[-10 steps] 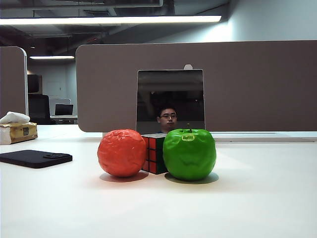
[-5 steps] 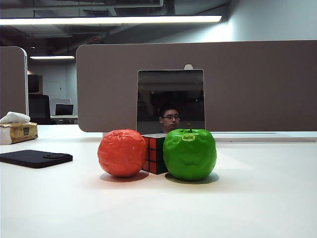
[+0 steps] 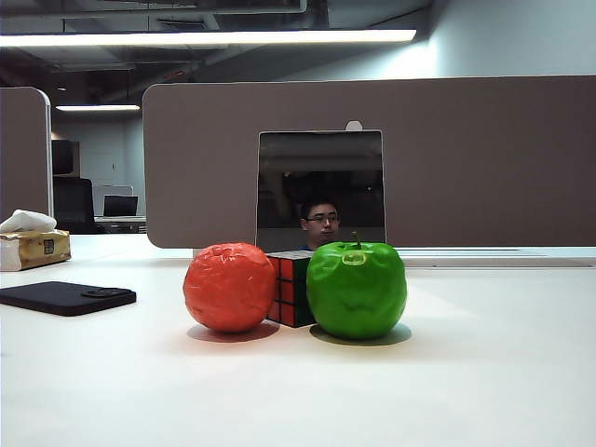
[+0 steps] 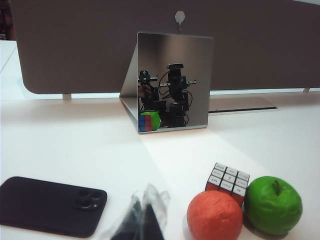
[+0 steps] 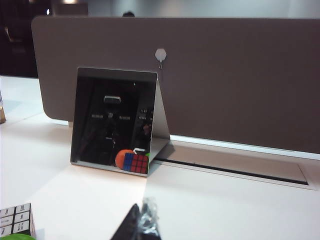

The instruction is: Move all the fruits on the tabletop near the face of the Rubik's cube that has the color most similar to each fruit.

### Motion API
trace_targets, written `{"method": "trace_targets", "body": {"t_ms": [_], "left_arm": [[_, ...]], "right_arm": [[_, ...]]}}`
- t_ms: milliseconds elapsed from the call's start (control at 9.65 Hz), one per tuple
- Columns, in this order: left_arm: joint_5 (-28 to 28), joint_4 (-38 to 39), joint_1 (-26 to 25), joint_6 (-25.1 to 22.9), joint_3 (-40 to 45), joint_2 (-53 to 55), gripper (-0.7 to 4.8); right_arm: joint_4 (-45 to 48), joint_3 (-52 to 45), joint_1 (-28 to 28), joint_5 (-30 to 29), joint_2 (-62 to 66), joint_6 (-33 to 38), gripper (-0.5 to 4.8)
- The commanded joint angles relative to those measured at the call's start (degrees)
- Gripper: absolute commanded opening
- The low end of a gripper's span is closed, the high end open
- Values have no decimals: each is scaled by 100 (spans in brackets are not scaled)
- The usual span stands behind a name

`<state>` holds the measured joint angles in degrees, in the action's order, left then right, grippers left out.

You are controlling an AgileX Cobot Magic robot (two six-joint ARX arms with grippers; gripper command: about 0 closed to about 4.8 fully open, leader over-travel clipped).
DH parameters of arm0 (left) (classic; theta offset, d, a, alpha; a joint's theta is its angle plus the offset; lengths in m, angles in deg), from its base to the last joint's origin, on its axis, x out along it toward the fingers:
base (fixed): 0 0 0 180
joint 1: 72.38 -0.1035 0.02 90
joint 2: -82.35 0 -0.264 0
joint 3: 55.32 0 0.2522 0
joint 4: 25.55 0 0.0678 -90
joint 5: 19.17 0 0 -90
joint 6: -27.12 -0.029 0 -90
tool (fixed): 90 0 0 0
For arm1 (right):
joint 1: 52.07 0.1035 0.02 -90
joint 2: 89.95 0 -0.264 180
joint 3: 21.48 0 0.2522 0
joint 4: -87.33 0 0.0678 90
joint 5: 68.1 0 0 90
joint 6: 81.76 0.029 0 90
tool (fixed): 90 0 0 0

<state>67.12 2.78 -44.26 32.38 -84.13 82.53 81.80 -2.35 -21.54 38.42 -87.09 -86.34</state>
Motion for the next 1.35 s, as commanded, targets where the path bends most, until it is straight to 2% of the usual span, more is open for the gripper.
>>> {"method": "trace_targets", "body": {"t_ms": [104,207,415,518,829,933,1037,1348], "left_arm": [[-15,-505,2,11,367,4,-5],[-11,-800,2,13,579,4,-5],[9,-927,2,11,828,4,-5],[157,-1534,2,13,1401,4,-5],[125,-1353,2,-289,1445,4,-5],[-225,-741,0,-483,1445,4,-5],[-352,-428,0,-483,1445,4,-5],[-177,-457,-2,-833,1445,66,-5]], "right_arm": [[457,-356,-17,-20,2,9,-1],[557,-514,-17,-22,2,9,-1],[514,-516,-17,-105,4,4,-1],[107,-516,-20,-302,4,4,-1],[142,-516,-24,-337,4,0,-1],[90,-516,-77,-341,4,-15,-1],[59,-516,-116,-358,7,-15,-1],[11,-516,-861,-1095,15,-13,-1]]}}
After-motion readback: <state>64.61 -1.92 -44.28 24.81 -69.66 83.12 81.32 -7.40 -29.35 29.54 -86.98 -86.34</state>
